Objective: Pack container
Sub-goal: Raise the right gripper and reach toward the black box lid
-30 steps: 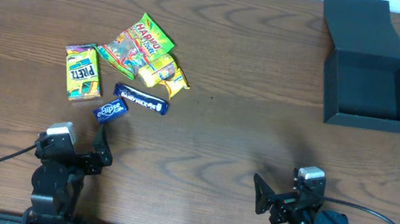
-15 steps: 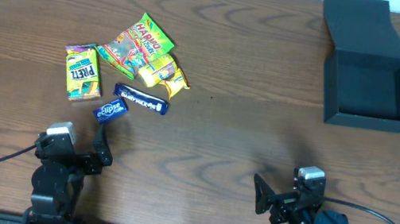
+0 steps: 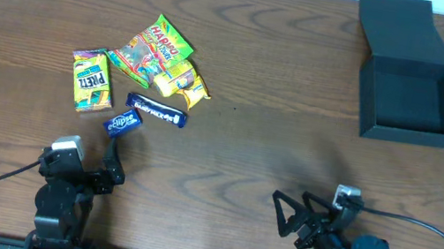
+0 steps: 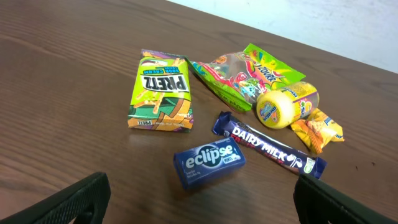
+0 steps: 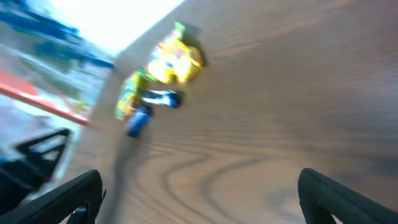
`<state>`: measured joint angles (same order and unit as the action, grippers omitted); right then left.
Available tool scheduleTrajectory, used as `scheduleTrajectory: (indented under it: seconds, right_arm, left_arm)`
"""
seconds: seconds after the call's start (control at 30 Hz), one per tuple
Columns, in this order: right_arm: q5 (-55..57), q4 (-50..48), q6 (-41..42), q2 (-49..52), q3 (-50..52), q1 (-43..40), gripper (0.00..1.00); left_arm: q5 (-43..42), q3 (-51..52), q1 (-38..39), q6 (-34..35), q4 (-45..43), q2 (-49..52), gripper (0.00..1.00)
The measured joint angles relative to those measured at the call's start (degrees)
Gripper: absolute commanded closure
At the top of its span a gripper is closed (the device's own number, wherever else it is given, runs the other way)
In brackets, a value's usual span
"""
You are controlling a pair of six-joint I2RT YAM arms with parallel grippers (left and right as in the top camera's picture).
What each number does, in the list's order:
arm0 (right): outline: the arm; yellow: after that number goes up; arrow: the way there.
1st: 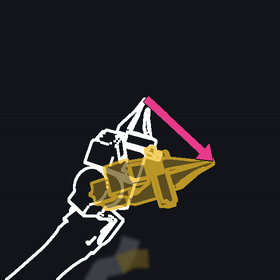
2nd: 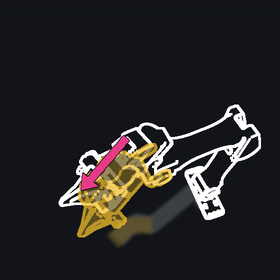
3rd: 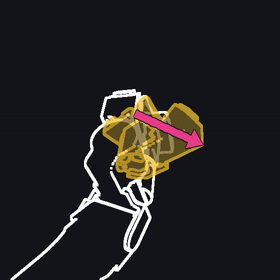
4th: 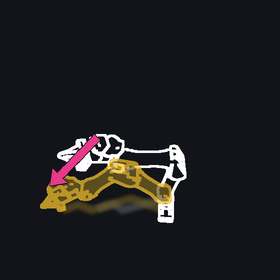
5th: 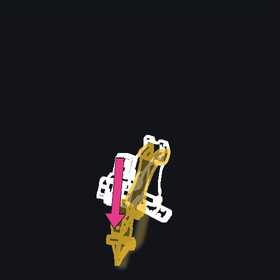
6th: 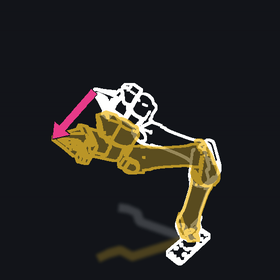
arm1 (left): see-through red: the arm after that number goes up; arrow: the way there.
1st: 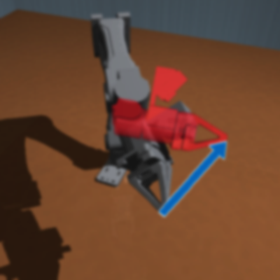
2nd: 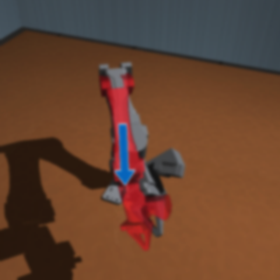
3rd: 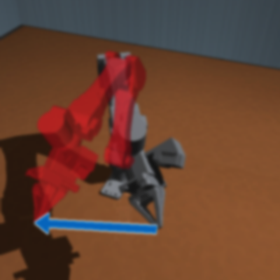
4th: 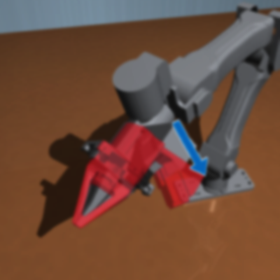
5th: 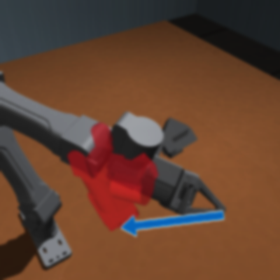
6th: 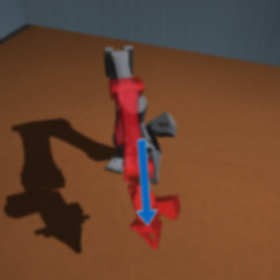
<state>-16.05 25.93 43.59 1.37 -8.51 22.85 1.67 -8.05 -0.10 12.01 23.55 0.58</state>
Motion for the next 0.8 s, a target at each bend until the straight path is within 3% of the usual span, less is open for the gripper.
scheduleTrajectory:
  seconds: [0.1, 0.27, 0.6, 0.8]
  right_arm:
    - [-2.05, -5.09, -0.35, 0.00, -0.04, 0.00, 0.01]
    - [-2.49, -4.42, -1.99, 2.84, -2.45, 0.00, 0.01]
    - [9.51, 11.91, -15.28, 36.20, -32.70, -0.55, 0.01]
    - [18.80, 13.73, -21.11, 56.30, -46.14, -4.46, 0.01]
  left_arm:
    - [0.00, 0.00, 0.00, 0.00, -0.02, 0.00, 0.05]
    - [0.00, 0.00, 0.00, 0.00, 0.00, 0.00, 0.05]
    - [0.00, 0.00, 0.00, 0.00, -0.07, 0.00, 0.05]
    - [0.00, 0.00, 0.00, 0.00, -0.02, 0.00, 0.05]
